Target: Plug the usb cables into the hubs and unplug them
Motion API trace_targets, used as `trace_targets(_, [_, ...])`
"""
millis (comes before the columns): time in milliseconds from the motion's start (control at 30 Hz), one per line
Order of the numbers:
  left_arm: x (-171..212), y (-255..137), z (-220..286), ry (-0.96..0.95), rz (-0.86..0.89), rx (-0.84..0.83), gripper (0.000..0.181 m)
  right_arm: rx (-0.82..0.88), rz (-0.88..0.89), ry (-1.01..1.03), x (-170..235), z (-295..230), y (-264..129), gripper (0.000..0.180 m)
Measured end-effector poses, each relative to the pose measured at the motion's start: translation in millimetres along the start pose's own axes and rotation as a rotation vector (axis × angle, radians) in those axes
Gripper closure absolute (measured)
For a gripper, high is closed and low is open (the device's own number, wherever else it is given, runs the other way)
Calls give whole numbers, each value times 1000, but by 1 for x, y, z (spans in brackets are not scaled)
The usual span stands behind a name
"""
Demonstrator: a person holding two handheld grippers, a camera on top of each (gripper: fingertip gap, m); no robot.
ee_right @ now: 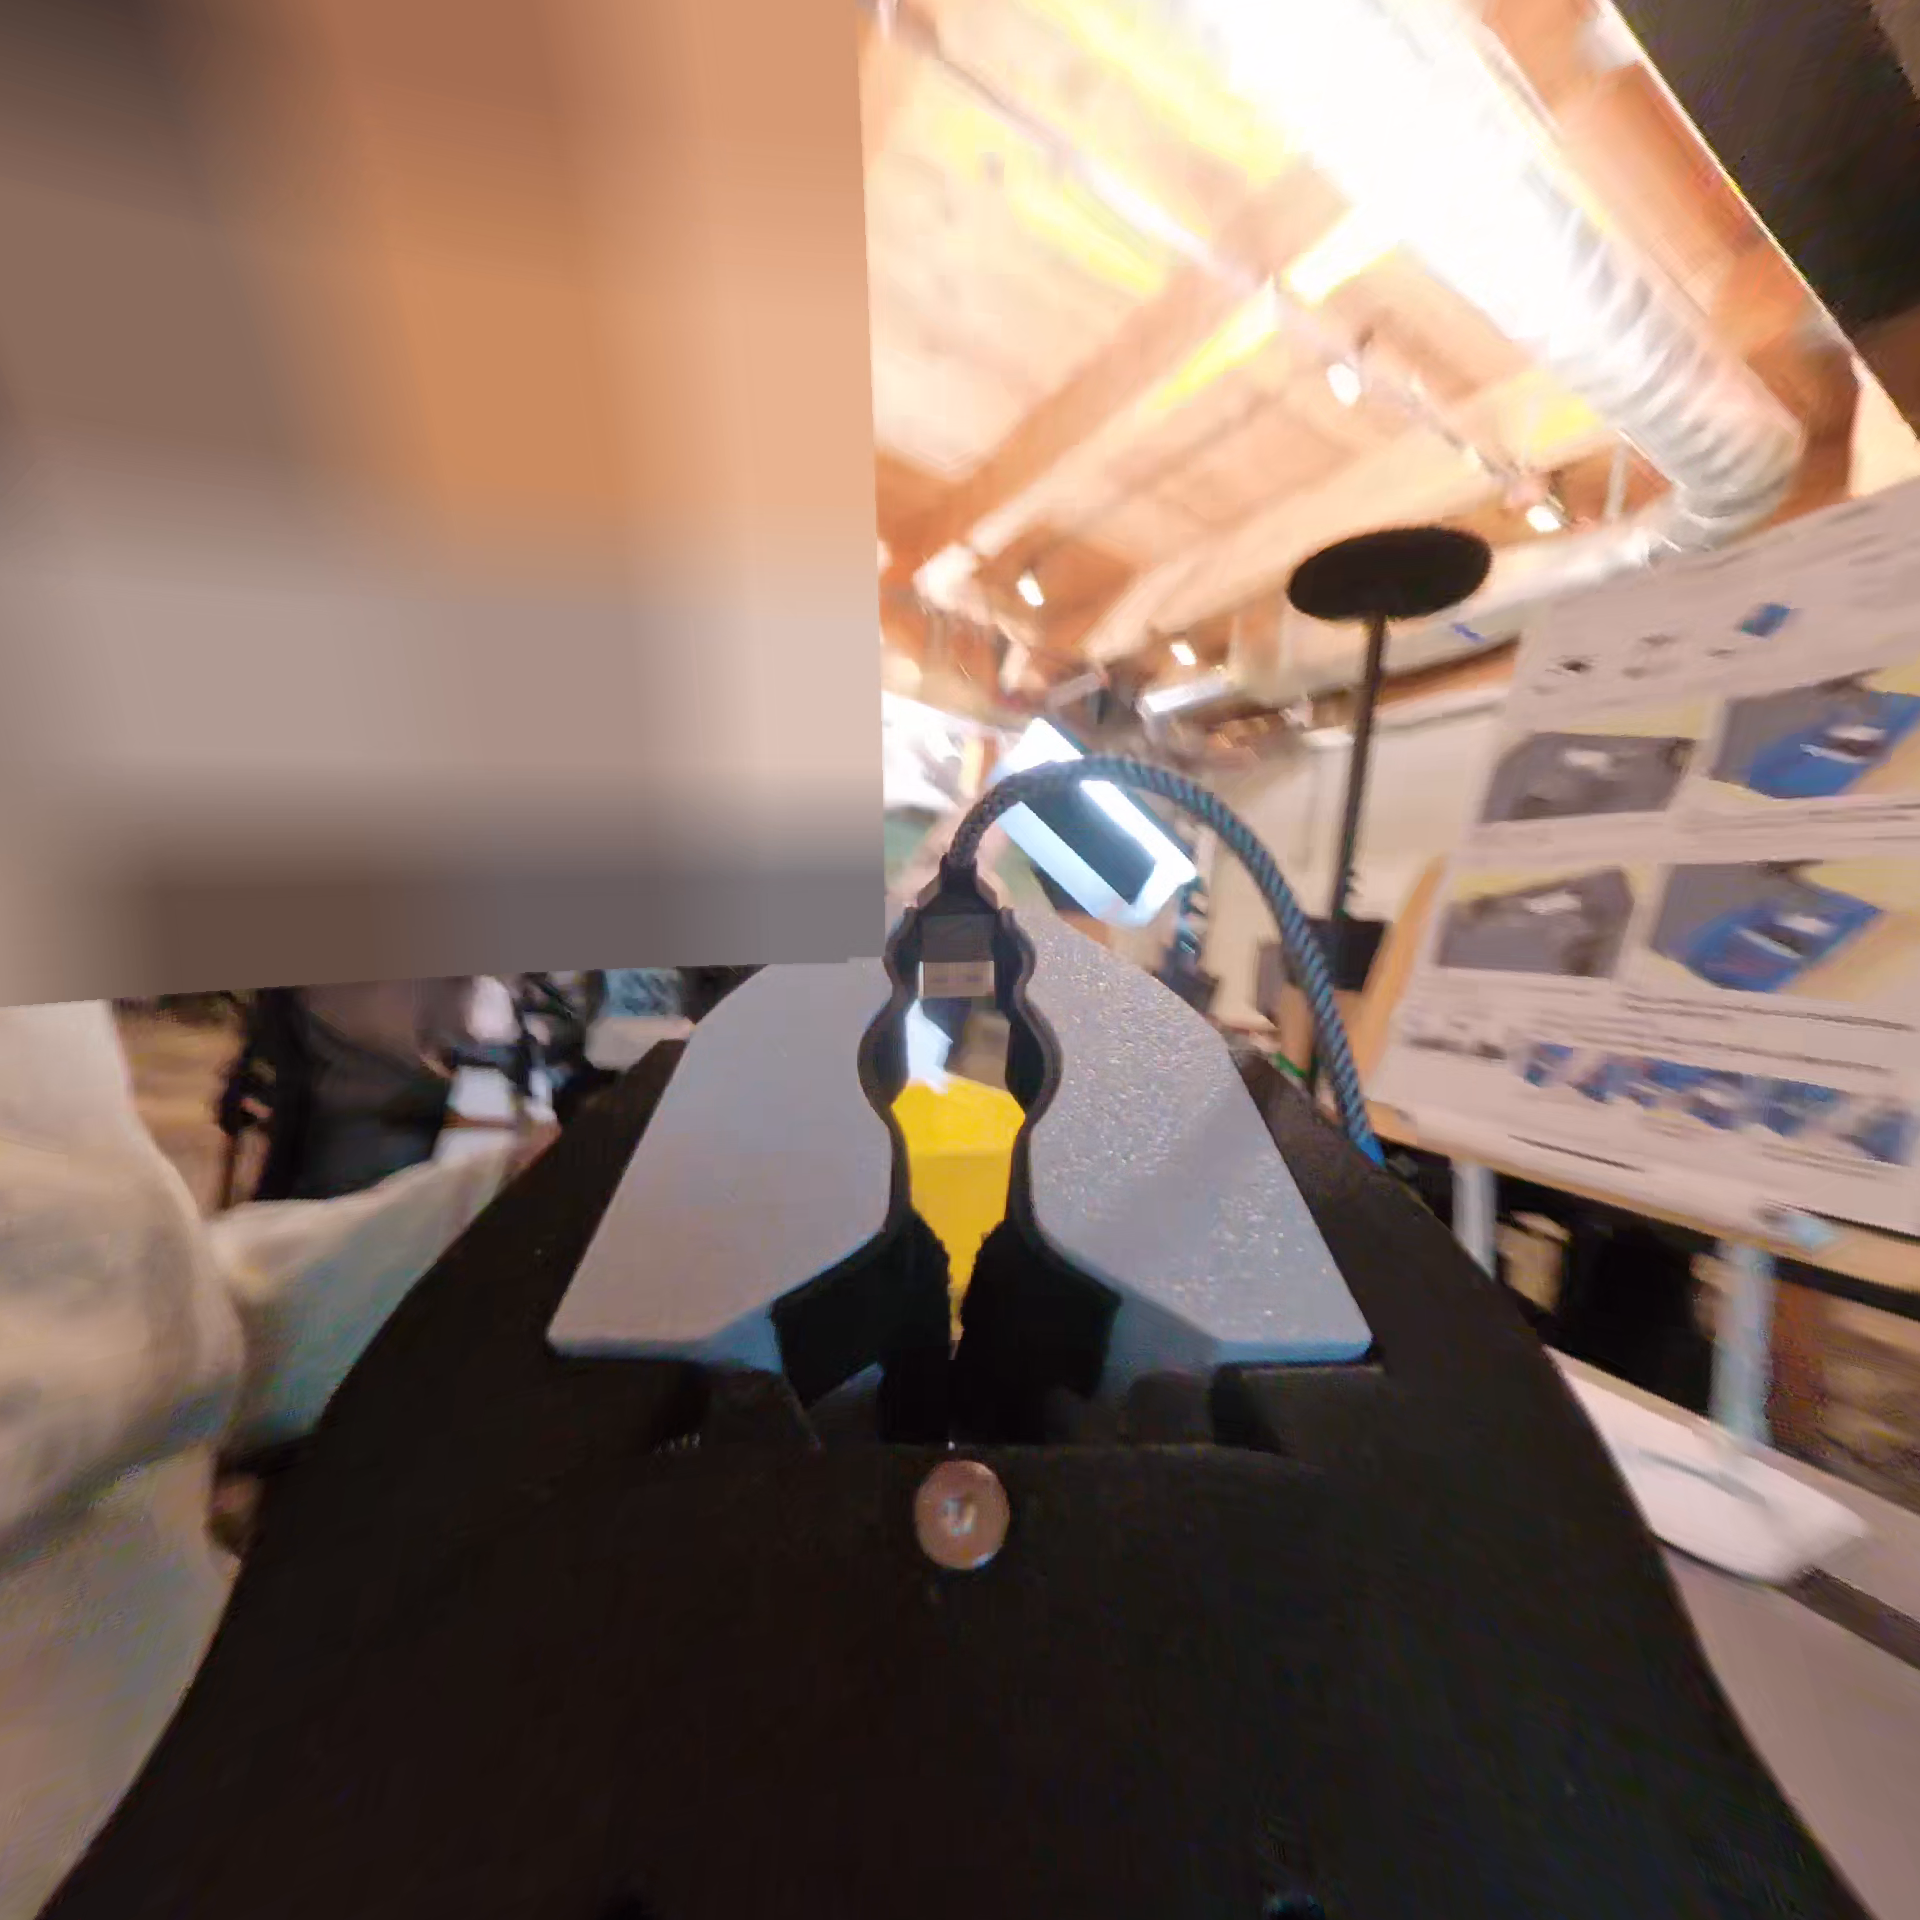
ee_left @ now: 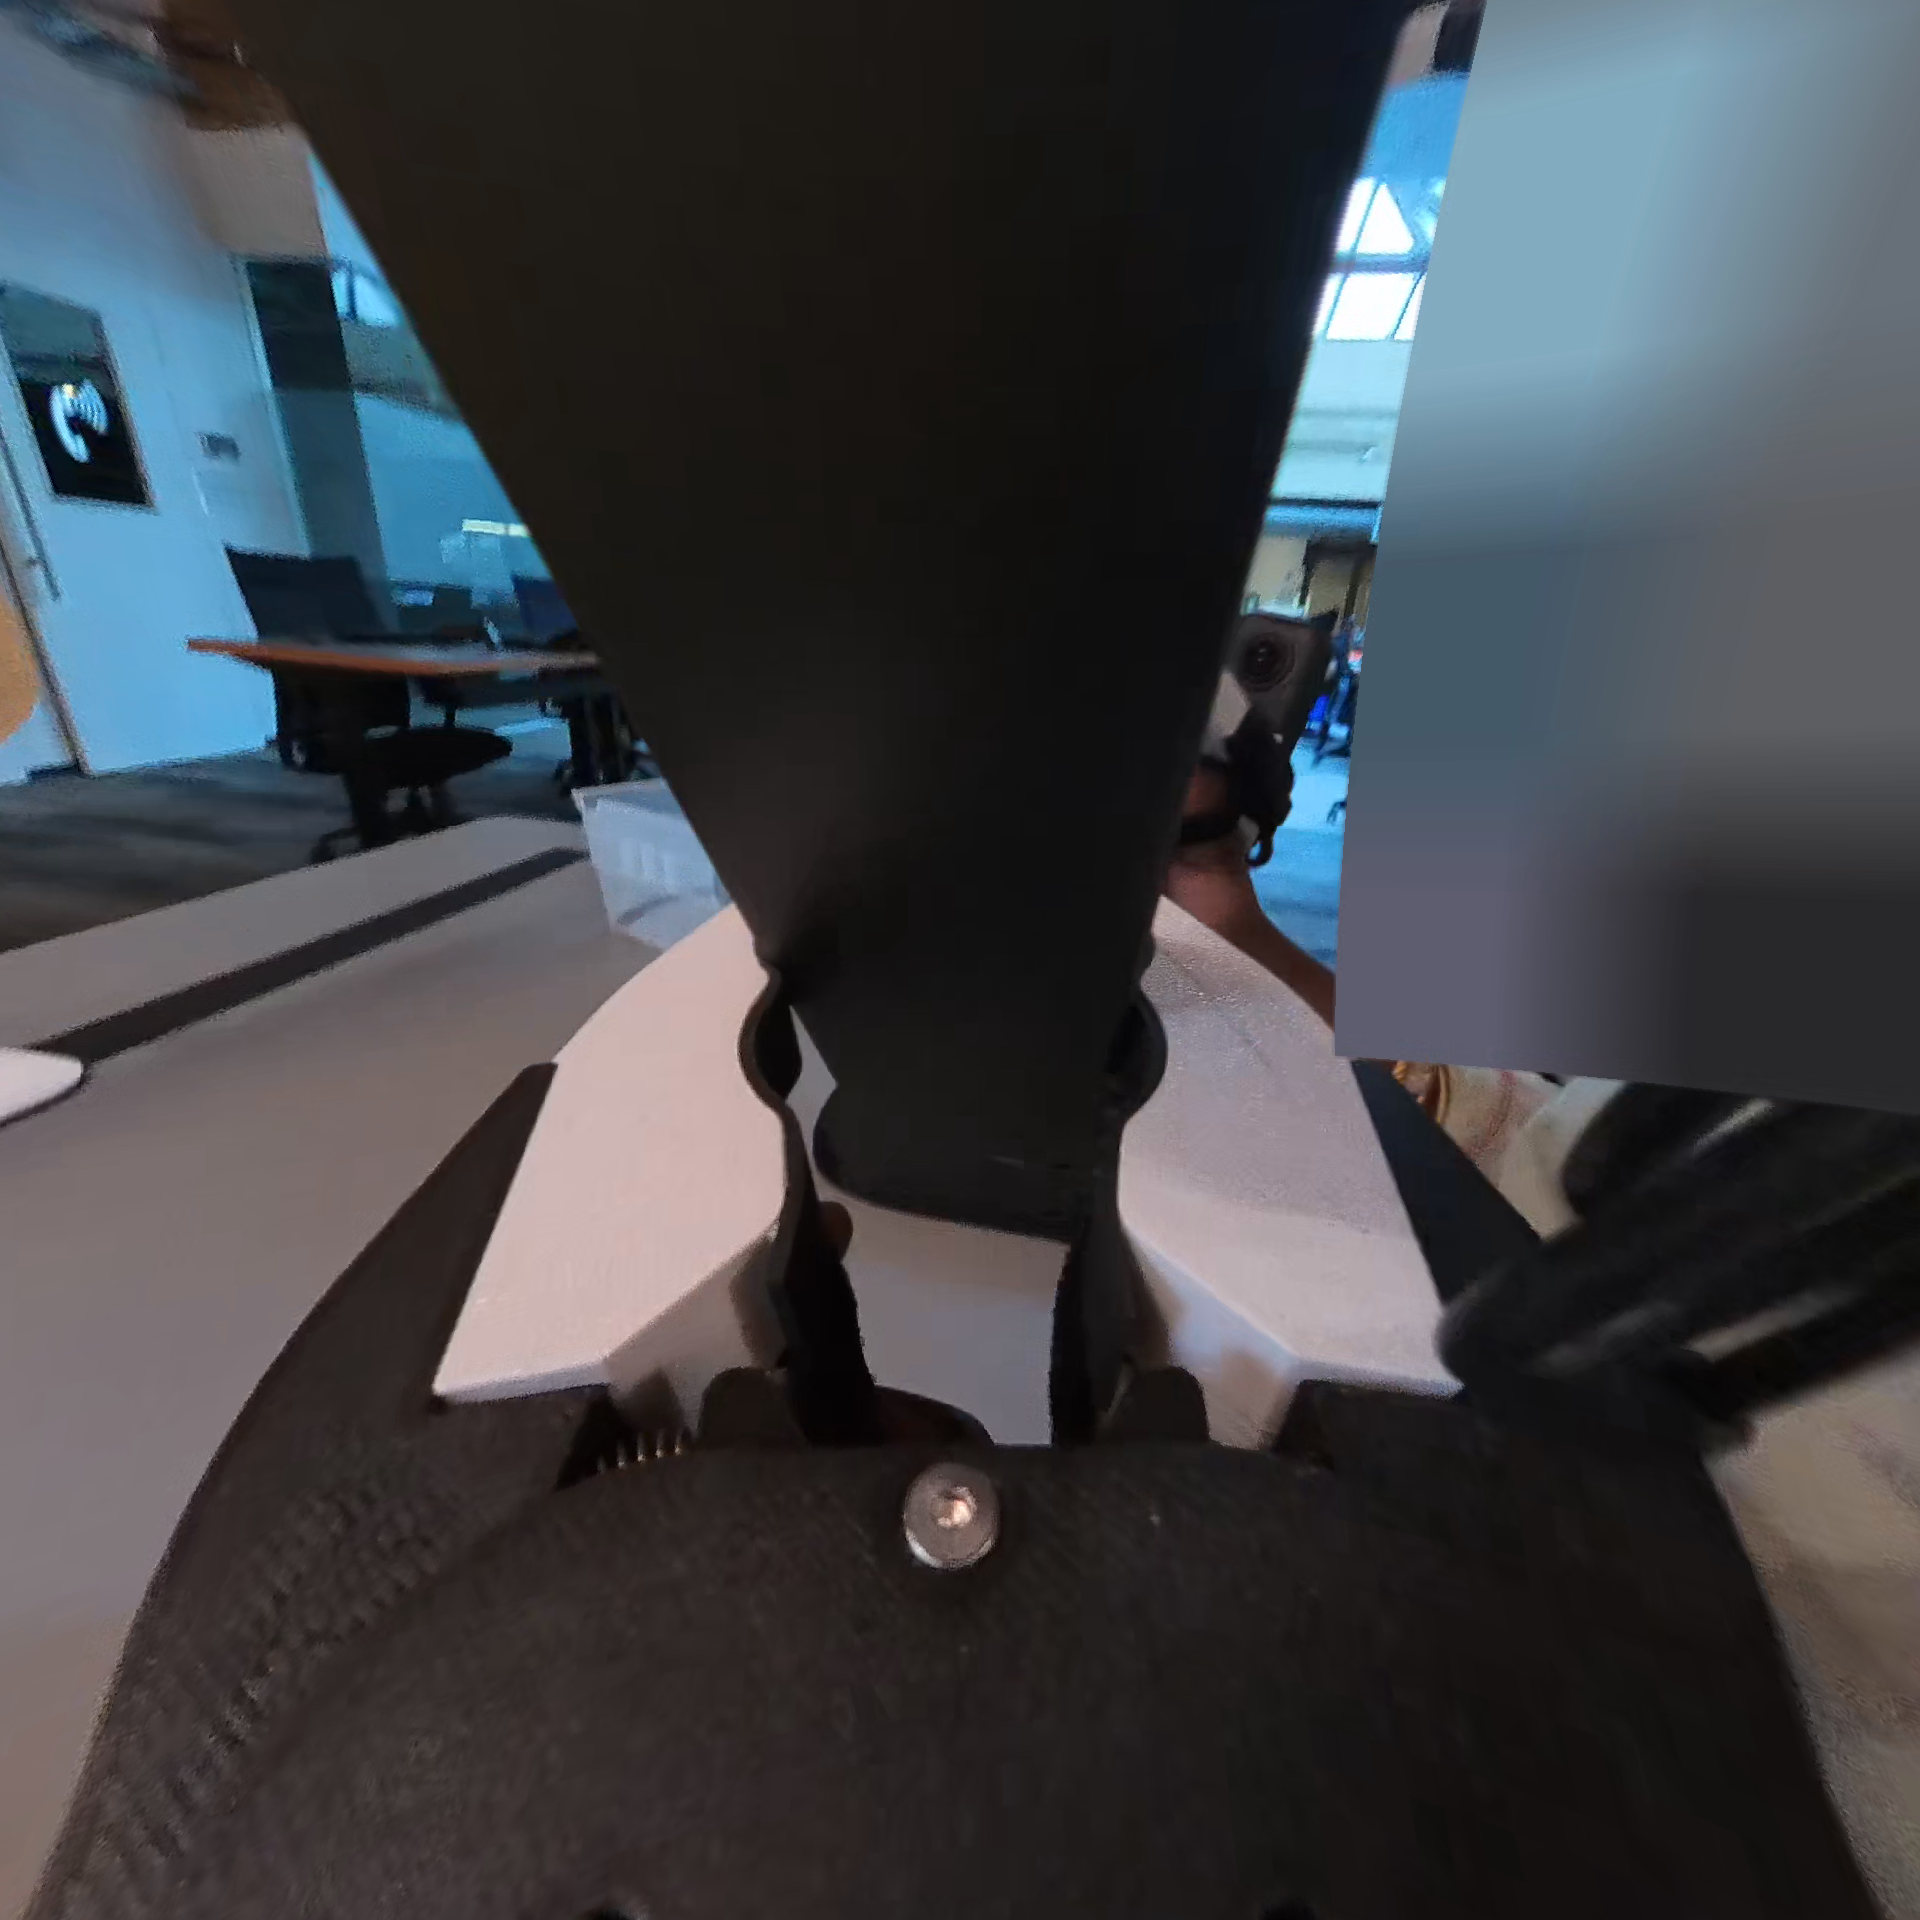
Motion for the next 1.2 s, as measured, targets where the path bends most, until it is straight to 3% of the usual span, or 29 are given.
trace_targets(300, [-1,-2,-4,41,70,-8,121,266,-568,-231,-44,77,-24,165])
trace_targets(567, [2,-3,-8,19,93,-19,120,460,-653,-325,-72,136,-44,166])
trace_targets(700, [3,-2,-9,2,91,-11,120,590,-798,-197,-39,172,-77,165])
trace_targets(900, [4,-1,-10,-7,90,-11,120,790,-1223,-101,37,197,-152,165])
trace_targets(1033, [7,0,-11,-4,74,-18,120,796,-1374,-92,61,197,-167,161])
trace_targets(1200, [10,1,-10,-1,59,-17,120,740,-1519,-155,73,184,-167,139])
Point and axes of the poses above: each gripper's, where its closed fingertips meet, y out along the fingers, x out of its underside, z = x × y across the jaws, the point moved 2 cm from there along -y, back along the fingers, and after that the axes turned 12 degrees about x, right-handed, at the moved point
